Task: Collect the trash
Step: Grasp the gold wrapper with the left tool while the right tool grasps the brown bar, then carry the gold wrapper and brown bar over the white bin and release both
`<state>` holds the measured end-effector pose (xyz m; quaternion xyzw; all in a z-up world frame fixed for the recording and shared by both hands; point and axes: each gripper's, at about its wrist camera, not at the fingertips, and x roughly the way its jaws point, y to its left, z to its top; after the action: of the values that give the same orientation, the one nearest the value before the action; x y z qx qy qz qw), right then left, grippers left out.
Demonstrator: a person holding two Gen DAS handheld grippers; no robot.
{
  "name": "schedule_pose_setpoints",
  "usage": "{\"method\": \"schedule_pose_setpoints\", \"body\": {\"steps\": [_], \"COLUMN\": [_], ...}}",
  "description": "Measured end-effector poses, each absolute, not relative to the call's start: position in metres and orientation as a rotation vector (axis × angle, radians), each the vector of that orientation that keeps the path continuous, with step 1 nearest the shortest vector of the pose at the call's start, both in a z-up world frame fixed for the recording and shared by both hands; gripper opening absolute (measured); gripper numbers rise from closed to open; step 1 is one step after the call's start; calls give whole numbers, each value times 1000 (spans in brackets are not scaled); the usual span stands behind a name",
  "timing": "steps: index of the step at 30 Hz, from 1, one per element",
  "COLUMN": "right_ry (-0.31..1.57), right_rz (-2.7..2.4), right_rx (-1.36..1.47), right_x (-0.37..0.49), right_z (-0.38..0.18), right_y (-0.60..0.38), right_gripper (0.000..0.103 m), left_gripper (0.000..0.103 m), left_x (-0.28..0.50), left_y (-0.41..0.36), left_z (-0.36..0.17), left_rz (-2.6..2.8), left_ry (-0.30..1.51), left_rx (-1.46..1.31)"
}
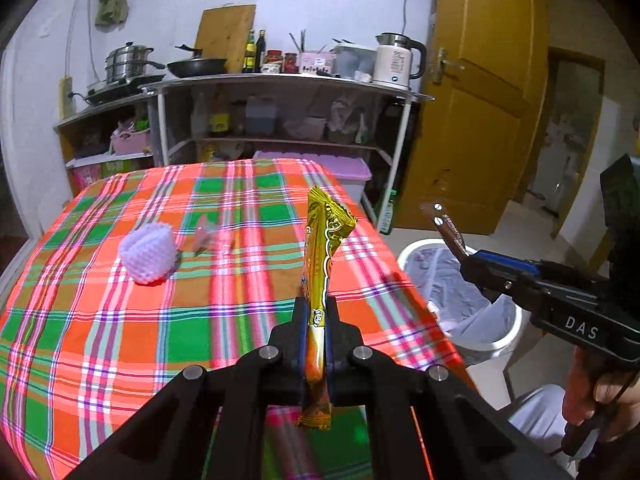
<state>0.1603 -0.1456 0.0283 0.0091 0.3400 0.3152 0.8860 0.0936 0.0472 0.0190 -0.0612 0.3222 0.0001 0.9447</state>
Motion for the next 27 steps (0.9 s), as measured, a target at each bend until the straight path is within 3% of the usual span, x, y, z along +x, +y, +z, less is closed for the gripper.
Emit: {"method": "schedule_pose_setpoints", "body": {"steps": [27], "right_ry": [705], "right_rz": [483], "right_rx": [113], "right_x": [163], "right_z": [20], "right_y": [-237], "right_gripper": [22], "left_gripper": [7], "left_x": [129], "left_y": [-36], "left_z": [19], "left_rz": [-174], "left_ry": [682], "left_rx": [-71]}}
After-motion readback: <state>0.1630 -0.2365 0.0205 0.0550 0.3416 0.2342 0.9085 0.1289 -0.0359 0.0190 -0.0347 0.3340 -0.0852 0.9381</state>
